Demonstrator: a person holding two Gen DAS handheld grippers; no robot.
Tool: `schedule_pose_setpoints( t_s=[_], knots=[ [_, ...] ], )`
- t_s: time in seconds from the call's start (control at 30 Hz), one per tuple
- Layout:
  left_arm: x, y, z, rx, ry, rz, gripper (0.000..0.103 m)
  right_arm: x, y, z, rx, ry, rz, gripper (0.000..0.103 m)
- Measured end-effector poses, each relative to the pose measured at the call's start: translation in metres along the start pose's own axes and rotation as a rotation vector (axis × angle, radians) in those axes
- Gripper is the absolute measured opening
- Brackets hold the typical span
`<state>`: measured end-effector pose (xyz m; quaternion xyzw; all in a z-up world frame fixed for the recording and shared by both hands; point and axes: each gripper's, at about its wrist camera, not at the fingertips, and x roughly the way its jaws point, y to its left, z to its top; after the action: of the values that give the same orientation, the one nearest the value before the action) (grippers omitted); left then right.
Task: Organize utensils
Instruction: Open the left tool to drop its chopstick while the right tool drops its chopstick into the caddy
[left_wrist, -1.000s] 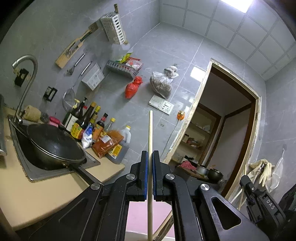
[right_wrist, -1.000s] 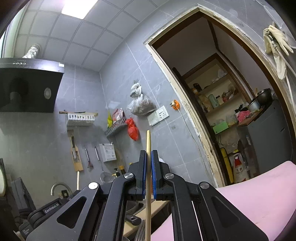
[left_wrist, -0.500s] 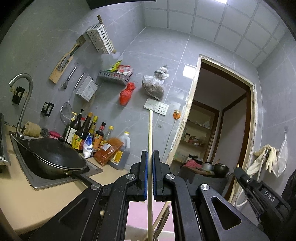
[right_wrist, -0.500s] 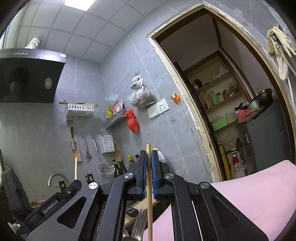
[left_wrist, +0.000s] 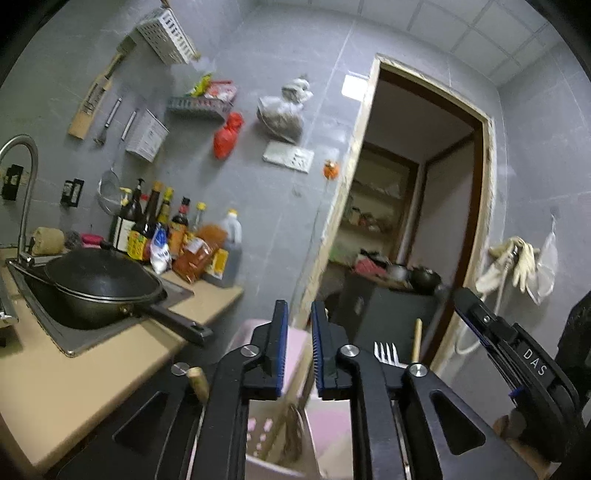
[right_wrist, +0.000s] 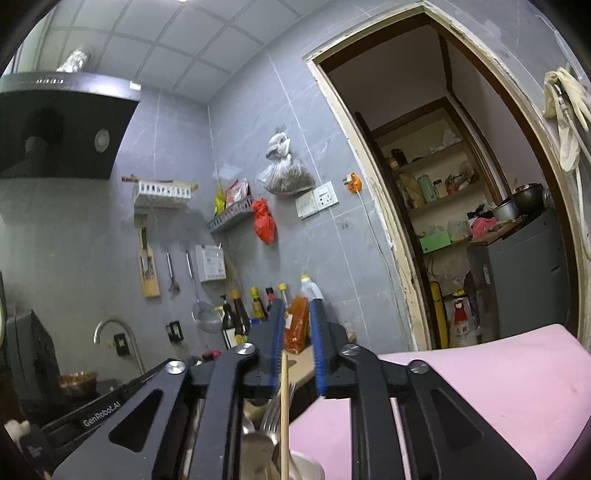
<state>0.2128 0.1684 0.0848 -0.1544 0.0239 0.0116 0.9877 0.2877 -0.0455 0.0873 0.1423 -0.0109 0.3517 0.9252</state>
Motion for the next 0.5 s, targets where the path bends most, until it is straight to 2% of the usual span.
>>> schedule_pose_setpoints(
  t_s=[0.13, 0.27, 0.5],
  knots=[
    [-0.011, -0.006, 0.000, -0.013, 0.038, -0.041, 0.030, -0.013, 0.005, -0.002, -0.040, 0.025, -0.017, 0.023],
    [-0.025, -0.017, 0.003, 0.013, 0.082, -0.042, 0.032, -0.032, 0.008, -0.002, -0.071, 0.055, -0.050, 0.025],
    [-0.047, -0.039, -0.005, 0.081, 0.154, -0.039, 0.045, -0.075, 0.010, -0.001, -0.090, 0.094, -0.107, 0.047]
  ],
)
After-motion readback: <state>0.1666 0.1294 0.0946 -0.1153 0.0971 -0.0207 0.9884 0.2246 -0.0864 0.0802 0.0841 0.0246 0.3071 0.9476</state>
